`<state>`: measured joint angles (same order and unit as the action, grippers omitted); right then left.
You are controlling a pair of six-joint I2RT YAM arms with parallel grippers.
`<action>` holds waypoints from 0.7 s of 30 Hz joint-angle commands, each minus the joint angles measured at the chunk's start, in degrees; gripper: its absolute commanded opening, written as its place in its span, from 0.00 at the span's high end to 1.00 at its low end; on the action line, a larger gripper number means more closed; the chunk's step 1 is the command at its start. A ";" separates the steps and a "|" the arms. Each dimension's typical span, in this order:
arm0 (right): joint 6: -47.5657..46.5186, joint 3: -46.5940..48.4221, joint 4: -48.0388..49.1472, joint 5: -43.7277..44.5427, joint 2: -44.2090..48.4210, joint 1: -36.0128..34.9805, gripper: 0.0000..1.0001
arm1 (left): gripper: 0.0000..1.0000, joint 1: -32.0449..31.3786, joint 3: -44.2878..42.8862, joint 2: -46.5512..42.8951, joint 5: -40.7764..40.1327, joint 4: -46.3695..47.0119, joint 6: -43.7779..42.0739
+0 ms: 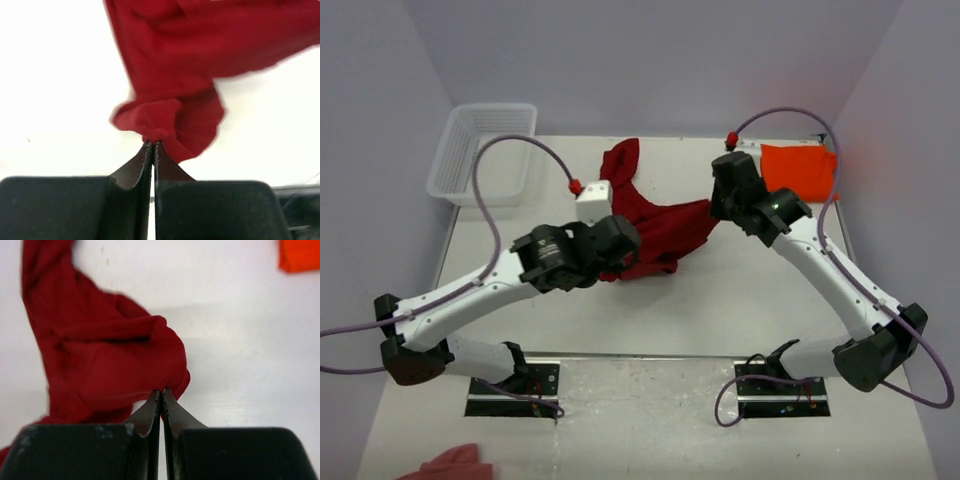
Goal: Fold and stack the t-shirts
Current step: Flatten out the tshirt
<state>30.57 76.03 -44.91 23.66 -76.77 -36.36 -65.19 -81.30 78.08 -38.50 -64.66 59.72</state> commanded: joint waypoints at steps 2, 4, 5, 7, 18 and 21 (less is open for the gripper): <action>-7.43 13.25 -4.65 3.68 2.41 7.08 1.00 | 1.00 6.99 -6.76 -6.36 -8.96 -10.83 -4.06; -9.99 19.14 -6.07 3.59 3.03 9.63 1.00 | 1.00 10.32 -9.40 -8.38 -9.66 -10.92 -6.54; -12.52 21.07 -6.77 3.67 3.29 10.34 1.00 | 1.00 10.87 -11.06 -9.69 -10.79 -10.92 -8.29; -15.09 26.52 -7.65 4.02 3.82 11.40 1.00 | 1.00 11.57 -12.65 -10.84 -12.73 -10.92 -10.14; -22.66 55.00 -16.96 5.61 2.68 12.01 1.00 | 1.00 12.36 -16.43 -15.33 -20.73 -10.83 -17.18; -22.66 56.16 -17.50 4.82 3.46 12.01 1.00 | 1.00 13.33 -18.98 -13.40 -22.84 -10.92 -20.07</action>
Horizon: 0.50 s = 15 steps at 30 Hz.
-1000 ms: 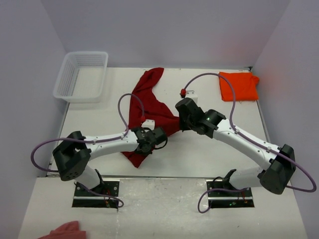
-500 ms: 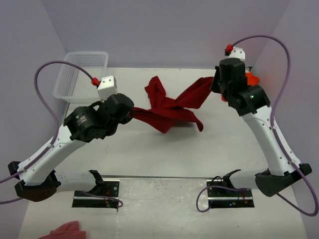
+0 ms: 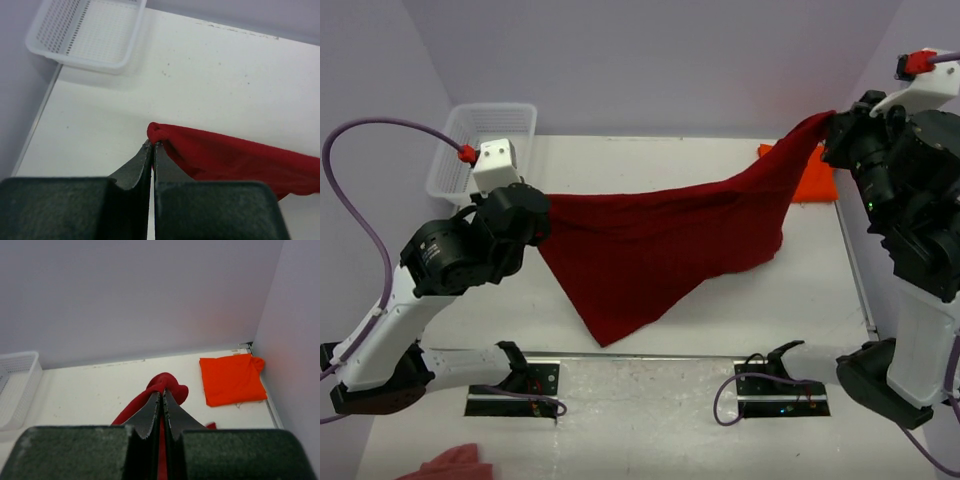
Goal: Fold and stack the t-shirts
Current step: Flatten out the tshirt
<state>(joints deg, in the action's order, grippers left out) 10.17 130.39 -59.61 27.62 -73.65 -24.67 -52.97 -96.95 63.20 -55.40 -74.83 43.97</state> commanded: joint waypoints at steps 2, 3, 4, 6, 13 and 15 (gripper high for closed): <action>-2.79 1.71 -2.09 -0.36 1.22 0.23 1.00 | 1.00 1.29 -6.39 2.97 -7.88 -0.67 -5.46; -3.14 1.63 -1.65 -2.28 2.36 0.23 1.00 | 1.00 1.29 -7.54 3.24 -8.58 -0.58 -6.08; -3.32 1.45 -1.12 -2.74 3.24 0.23 1.00 | 1.00 1.29 -8.69 3.51 -10.33 -0.58 -7.04; -3.93 2.24 0.11 -5.10 5.34 0.23 1.00 | 1.00 1.29 -11.59 3.42 -11.57 0.20 -8.71; -7.53 8.74 2.75 -13.96 10.09 0.23 1.00 | 1.00 1.29 -13.00 -2.46 -8.95 20.39 -29.27; -8.85 8.66 4.67 -17.05 11.50 0.23 1.00 | 1.00 1.29 -14.14 -2.99 -7.72 23.48 -33.22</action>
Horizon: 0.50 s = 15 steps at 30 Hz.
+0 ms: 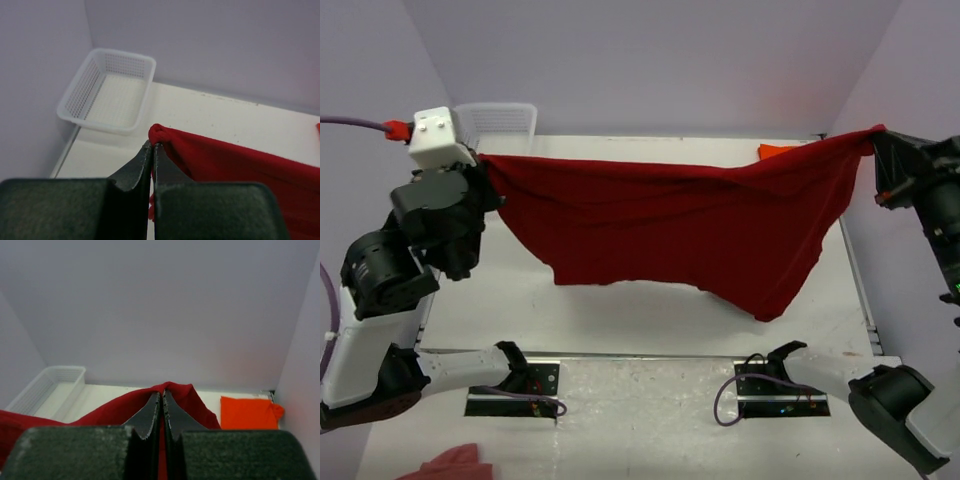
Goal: Fold and stack the t-shirts
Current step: Flatten out the tshirt
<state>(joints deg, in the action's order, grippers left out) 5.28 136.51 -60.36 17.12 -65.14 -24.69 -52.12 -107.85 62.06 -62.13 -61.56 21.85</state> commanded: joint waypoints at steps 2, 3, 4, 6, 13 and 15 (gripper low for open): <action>-4.84 -0.27 9.72 -10.79 5.99 0.25 1.00 | 1.00 0.44 -4.21 -3.26 0.33 12.85 -14.10; -4.84 -0.62 10.95 -11.58 6.60 0.25 1.00 | 1.00 0.44 -4.21 -3.87 0.78 15.30 -16.63; -6.93 0.68 11.75 -12.28 6.61 0.34 1.00 | 1.00 0.44 -4.56 -4.66 0.52 16.20 -17.62; -7.21 3.66 11.23 -13.43 5.47 0.34 1.00 | 1.00 0.44 -5.87 -5.19 0.60 17.87 -20.16; -8.53 5.08 16.22 -17.21 5.03 0.25 1.00 | 1.00 0.44 -11.58 -5.46 1.48 19.89 -25.97; -8.62 5.35 17.81 -20.71 5.20 0.25 1.00 | 1.00 0.44 -12.73 -5.90 2.18 21.12 -27.20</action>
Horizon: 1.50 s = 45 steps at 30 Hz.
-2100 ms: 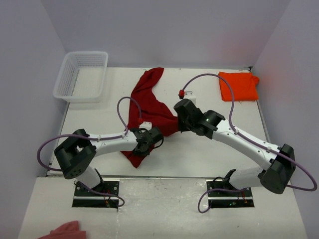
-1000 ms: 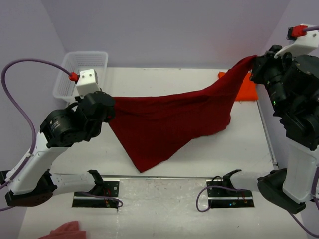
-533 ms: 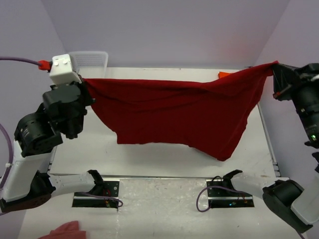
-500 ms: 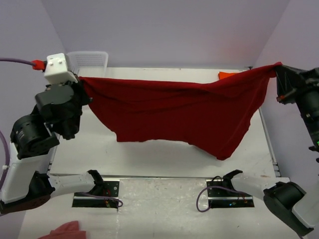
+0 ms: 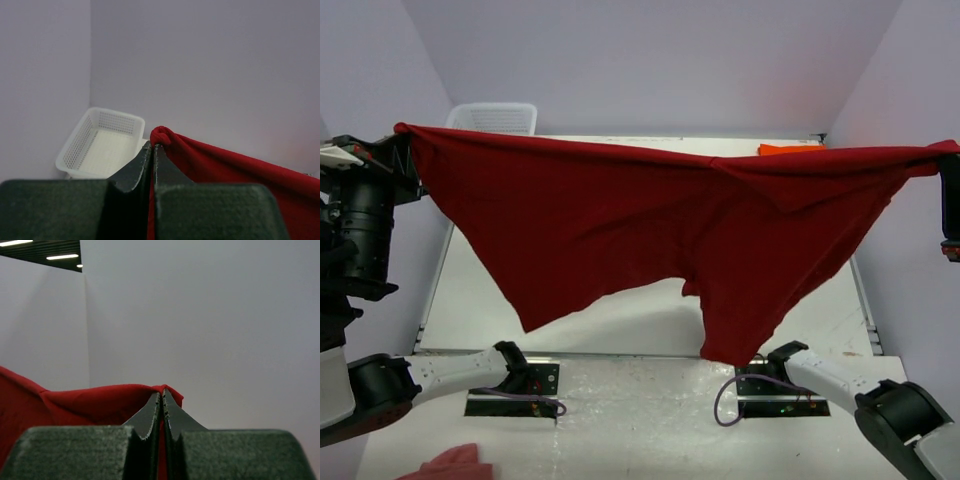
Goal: Fold and stack the t-shirts
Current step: Flatten out the tshirt
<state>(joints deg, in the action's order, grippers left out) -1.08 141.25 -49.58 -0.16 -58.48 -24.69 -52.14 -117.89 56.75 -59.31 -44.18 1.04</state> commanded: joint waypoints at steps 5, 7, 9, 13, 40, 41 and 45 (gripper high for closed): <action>-1.12 1.31 9.94 -7.39 -1.29 0.25 1.00 | 1.00 0.46 -3.32 -1.91 -0.72 4.63 -7.01; -0.68 0.00 11.25 -8.53 -0.85 0.25 1.00 | 1.00 0.46 -2.00 -2.17 -1.69 6.38 -7.54; -0.68 -0.27 11.79 -8.63 -1.20 0.25 1.00 | 1.00 0.46 -0.16 -1.91 -2.30 9.19 -8.59; -1.90 0.00 12.84 -7.49 -4.96 0.25 1.00 | 1.00 0.37 3.44 1.07 -4.58 14.29 -11.32; -13.77 -15.39 15.48 9.92 -35.01 9.47 1.00 | 1.00 45.98 1.69 50.90 39.53 17.28 4.41; -13.16 -13.82 15.48 9.14 -36.52 10.00 1.00 | 1.00 46.51 1.52 53.00 40.23 18.86 4.15; -12.98 -9.35 15.04 7.64 -44.25 11.68 1.00 | 1.00 47.30 -3.13 60.04 41.90 19.22 4.32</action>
<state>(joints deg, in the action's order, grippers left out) -13.19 127.70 -37.41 7.51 -99.15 -14.11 -6.07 -118.06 111.22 -20.64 -27.35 6.74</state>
